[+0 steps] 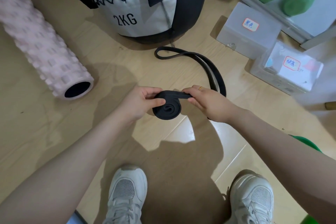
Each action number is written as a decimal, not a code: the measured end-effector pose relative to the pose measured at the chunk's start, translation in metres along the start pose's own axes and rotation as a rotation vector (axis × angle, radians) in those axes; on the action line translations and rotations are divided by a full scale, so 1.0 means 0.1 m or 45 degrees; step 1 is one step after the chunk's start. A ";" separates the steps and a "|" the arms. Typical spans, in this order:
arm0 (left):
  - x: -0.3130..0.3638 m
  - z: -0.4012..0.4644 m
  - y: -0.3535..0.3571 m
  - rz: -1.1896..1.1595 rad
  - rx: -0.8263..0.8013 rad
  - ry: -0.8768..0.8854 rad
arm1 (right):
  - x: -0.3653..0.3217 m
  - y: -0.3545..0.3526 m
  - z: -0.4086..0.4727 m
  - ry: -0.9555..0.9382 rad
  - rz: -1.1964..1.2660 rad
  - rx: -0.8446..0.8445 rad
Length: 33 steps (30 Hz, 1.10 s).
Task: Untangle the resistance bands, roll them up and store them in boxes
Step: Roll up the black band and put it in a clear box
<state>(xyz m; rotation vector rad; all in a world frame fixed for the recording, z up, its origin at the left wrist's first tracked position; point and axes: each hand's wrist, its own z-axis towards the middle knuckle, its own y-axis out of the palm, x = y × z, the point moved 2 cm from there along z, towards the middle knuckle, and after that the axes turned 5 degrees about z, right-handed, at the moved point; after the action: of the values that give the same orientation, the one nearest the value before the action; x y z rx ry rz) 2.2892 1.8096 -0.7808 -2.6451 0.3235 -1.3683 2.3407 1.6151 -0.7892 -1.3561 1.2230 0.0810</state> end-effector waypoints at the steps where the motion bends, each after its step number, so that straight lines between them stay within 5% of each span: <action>1: -0.01 0.01 0.01 -0.033 0.014 -0.018 | 0.01 0.01 0.00 0.025 0.058 -0.008; 6: -0.05 -0.01 0.12 -0.380 0.162 -0.068 | -0.12 0.22 -0.07 0.222 0.638 0.163; 11: -0.10 -0.04 0.24 -0.785 0.326 -0.157 | -0.22 0.28 0.05 0.220 0.658 0.271; 15: -0.17 -0.10 0.34 -0.961 0.241 -0.248 | -0.21 0.23 0.09 0.218 0.663 0.202; 18: -0.20 -0.12 0.34 -0.799 -0.045 -0.308 | -0.17 0.23 -0.02 0.184 0.689 0.108; 22: -0.13 -0.08 0.29 -0.186 -0.395 -0.251 | -0.08 0.23 -0.12 0.115 0.430 -0.171; 27: 0.07 0.00 0.37 0.102 -0.502 -0.181 | -0.06 0.13 -0.11 0.110 0.169 -0.277; 33: 0.04 0.01 0.47 0.067 -0.447 -0.134 | -0.08 0.04 -0.10 0.131 0.219 -0.301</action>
<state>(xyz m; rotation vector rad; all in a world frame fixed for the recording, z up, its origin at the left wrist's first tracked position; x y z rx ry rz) 2.2863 1.7633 -0.7892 -2.9475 0.6713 -1.2487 2.3286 1.6135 -0.7833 -1.4694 1.4512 0.2876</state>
